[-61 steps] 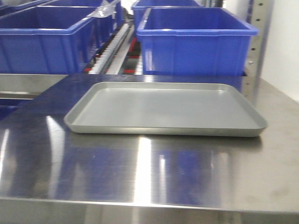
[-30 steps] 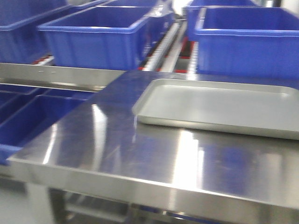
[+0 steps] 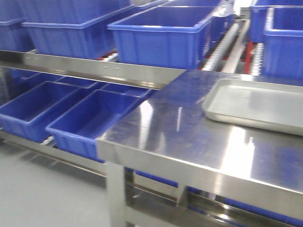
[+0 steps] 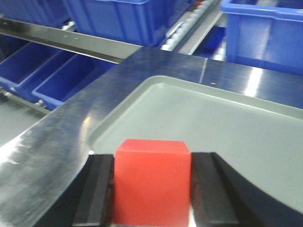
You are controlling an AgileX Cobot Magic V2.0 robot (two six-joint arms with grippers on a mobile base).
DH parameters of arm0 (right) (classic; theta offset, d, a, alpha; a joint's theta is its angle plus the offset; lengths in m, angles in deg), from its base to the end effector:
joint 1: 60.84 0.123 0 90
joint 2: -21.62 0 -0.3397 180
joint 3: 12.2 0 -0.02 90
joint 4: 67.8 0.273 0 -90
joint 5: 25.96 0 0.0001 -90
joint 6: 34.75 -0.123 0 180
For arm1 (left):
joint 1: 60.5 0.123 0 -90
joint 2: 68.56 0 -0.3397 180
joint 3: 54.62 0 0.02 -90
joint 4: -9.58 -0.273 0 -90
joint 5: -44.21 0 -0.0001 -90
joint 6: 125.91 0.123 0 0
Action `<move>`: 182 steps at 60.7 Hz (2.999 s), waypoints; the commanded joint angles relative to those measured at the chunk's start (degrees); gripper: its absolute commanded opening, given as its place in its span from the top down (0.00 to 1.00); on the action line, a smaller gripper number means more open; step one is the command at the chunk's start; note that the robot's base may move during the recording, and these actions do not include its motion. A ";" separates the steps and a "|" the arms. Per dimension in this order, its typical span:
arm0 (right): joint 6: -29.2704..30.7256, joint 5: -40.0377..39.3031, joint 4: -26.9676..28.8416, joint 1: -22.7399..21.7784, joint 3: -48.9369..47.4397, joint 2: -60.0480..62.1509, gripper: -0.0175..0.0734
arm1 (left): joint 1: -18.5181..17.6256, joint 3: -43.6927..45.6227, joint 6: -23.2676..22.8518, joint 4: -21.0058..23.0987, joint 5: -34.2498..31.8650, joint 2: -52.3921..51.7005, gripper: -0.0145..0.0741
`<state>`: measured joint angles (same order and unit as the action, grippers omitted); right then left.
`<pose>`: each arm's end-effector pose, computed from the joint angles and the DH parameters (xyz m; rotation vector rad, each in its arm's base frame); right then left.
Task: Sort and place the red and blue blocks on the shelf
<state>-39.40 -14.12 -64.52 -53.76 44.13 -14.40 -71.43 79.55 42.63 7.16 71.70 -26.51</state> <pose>0.1170 0.0160 0.3013 0.0041 1.8224 0.1952 0.1290 -0.0225 0.3279 0.0160 2.0190 -0.2052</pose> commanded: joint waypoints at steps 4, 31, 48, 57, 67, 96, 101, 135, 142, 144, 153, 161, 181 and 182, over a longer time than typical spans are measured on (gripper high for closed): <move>0.08 -5.37 -0.49 -0.40 -1.74 -0.08 0.74 | 0.07 1.71 -0.06 -0.13 -4.61 -0.16 0.69; 0.08 -5.37 -0.49 -0.40 -1.74 -0.08 0.74 | 0.07 1.71 -0.06 -0.13 -4.61 -0.16 0.69; 0.08 -5.37 -0.49 -0.40 -1.74 -0.08 0.74 | 0.07 1.71 -0.06 -0.13 -4.61 -0.16 0.69; 0.08 -5.37 -0.49 -0.40 -1.74 -0.08 0.74 | 0.07 1.71 -0.06 -0.13 -4.61 -0.16 0.69; 0.08 -5.37 -0.49 -0.40 -1.74 -0.08 0.74 | 0.07 1.71 -0.06 -0.13 -4.61 -0.16 0.69; 0.08 -5.37 -0.49 -0.40 -1.74 -0.08 0.74 | 0.07 1.71 -0.06 -0.13 -4.61 -0.16 0.69; 0.08 -5.37 -0.49 -0.40 -1.74 -0.08 0.74 | 0.07 1.71 -0.06 -0.13 -4.61 -0.16 0.69; 0.08 -5.37 -0.49 -0.40 -1.74 -0.08 0.74 | 0.07 1.71 -0.06 -0.13 -4.61 -0.16 0.69; 0.08 -5.37 -0.49 -0.40 -1.74 -0.08 0.74 | 0.07 1.71 -0.06 -0.13 -4.61 -0.16 0.69; 0.08 -5.37 -0.49 -0.40 -1.74 -0.08 0.74 | 0.07 1.71 -0.06 -0.13 -4.61 -0.16 0.69; 0.08 -5.37 -0.49 -0.40 -1.74 -0.08 0.74 | 0.07 1.71 -0.06 -0.13 -4.61 -0.16 0.69; 0.08 -5.37 -0.49 -0.40 -1.74 -0.08 0.74 | 0.07 1.71 -0.06 -0.13 -4.61 -0.16 0.69; 0.08 -5.37 -0.49 -0.40 -1.74 -0.08 0.74 | 0.07 1.71 -0.06 -0.13 -4.61 -0.16 0.69; 0.08 -5.37 -0.49 -0.40 -1.74 -0.08 0.74 | 0.07 1.71 -0.06 -0.13 -4.61 -0.16 0.69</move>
<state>-39.40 -14.12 -64.52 -53.76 44.13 -14.40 -71.43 79.55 42.63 7.12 71.70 -26.51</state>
